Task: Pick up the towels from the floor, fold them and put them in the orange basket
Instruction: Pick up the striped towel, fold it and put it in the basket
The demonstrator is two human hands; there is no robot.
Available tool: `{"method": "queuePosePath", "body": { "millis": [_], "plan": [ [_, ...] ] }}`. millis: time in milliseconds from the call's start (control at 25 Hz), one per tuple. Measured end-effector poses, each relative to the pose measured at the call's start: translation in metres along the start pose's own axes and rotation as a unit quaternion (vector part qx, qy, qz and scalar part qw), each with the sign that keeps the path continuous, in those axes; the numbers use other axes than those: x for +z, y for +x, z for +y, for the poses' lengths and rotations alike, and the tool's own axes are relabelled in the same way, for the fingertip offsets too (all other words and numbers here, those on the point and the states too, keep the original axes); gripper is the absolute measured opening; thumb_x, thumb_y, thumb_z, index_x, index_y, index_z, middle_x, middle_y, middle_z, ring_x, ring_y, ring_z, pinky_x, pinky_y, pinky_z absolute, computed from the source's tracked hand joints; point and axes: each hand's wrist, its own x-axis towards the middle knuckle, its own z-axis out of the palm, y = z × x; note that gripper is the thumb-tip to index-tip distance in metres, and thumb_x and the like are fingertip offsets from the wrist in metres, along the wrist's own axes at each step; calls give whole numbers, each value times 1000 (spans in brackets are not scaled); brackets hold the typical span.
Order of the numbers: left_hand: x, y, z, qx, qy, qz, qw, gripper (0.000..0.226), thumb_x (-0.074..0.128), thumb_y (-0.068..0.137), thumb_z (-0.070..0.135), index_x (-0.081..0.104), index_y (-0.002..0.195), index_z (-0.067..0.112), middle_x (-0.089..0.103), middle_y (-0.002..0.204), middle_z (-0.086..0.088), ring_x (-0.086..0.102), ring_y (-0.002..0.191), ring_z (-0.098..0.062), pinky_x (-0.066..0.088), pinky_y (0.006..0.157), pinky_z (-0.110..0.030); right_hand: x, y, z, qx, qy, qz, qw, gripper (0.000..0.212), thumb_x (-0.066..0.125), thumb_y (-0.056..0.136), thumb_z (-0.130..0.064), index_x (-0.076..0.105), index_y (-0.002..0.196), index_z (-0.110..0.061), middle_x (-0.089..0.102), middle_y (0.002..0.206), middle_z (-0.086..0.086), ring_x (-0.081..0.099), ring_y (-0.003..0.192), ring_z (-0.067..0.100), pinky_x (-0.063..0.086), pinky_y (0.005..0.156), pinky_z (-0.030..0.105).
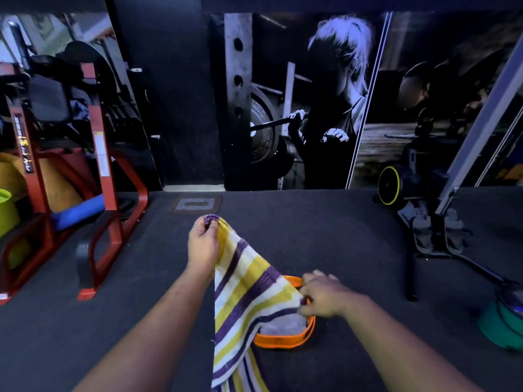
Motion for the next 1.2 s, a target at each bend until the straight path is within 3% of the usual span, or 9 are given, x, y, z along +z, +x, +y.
{"method": "queuePosePath", "body": {
  "millis": [240, 400, 520, 640, 760, 840, 920, 1040, 1200],
  "plan": [
    [-22, 8, -17, -56, 13, 73, 996, 23, 51, 100, 10, 63, 83, 18, 63, 78, 2, 57, 76, -17, 47, 73, -35, -34, 3, 21, 185, 204, 228, 934, 23, 59, 96, -46, 53, 83, -27, 56, 94, 0, 60, 97, 26, 45, 73, 37],
    [-6, 1, 2, -20, 49, 81, 995, 26, 49, 99, 21, 59, 75, 20, 56, 71, 6, 52, 75, -20, 40, 67, -33, -53, 6, 10, 89, 647, 268, 708, 34, 63, 96, -31, 42, 72, -24, 53, 77, 5, 50, 74, 22, 42, 71, 39],
    [0, -10, 36, 125, 230, -93, 961, 24, 55, 100, 45, 60, 86, 26, 64, 80, 10, 59, 77, -10, 46, 71, -32, -75, 3, -5, 22, 789, 278, 548, 30, 57, 103, -24, 47, 75, -24, 58, 76, 0, 56, 70, 13, 44, 70, 36],
    [8, -12, 53, 194, 523, -325, 764, 47, 72, 80, 63, 60, 113, 33, 66, 105, 14, 64, 94, -12, 51, 81, -34, -81, -3, -3, 26, 589, 372, 717, 27, 66, 97, -38, 49, 82, -23, 59, 77, -6, 53, 66, 4, 43, 67, 33],
    [21, -10, 51, 210, 713, -346, 573, 29, 69, 85, 49, 66, 103, 27, 70, 111, 1, 67, 103, -24, 54, 82, -35, -82, -8, -5, 27, 311, 196, 930, 69, 90, 63, -55, 51, 113, -29, 60, 103, -6, 60, 88, 12, 52, 71, 33],
    [22, -5, 48, 189, 685, -348, 612, 14, 66, 87, 41, 64, 89, 27, 70, 104, 0, 67, 100, -25, 53, 79, -34, -73, -2, -2, 53, 96, 143, 984, 58, 88, 66, -48, 57, 112, -30, 54, 104, -7, 59, 99, 20, 51, 77, 35],
    [14, 0, 44, 121, 549, -357, 746, 11, 71, 87, 27, 63, 83, 21, 69, 87, 2, 66, 85, -22, 46, 68, -30, -63, -1, 2, 71, 137, 193, 969, 26, 81, 76, -30, 67, 98, -26, 56, 97, -3, 60, 97, 23, 48, 76, 33],
    [4, -16, 52, -57, 159, -314, 934, 6, 72, 91, 8, 69, 94, 12, 62, 71, -1, 55, 60, -17, 42, 52, -25, -64, -5, 6, 73, 640, 217, 733, 22, 77, 82, -3, 70, 98, -17, 70, 91, 11, 65, 69, 19, 53, 63, 34],
    [26, -49, 84, -146, -108, -310, 933, 24, 62, 95, 5, 79, 96, 22, 75, 95, -10, 71, 80, -23, 61, 72, -36, -69, 5, -8, -6, 857, 300, 419, 50, 88, 65, -11, 67, 109, -17, 68, 100, 16, 65, 86, 29, 54, 78, 44]
  ]
}}
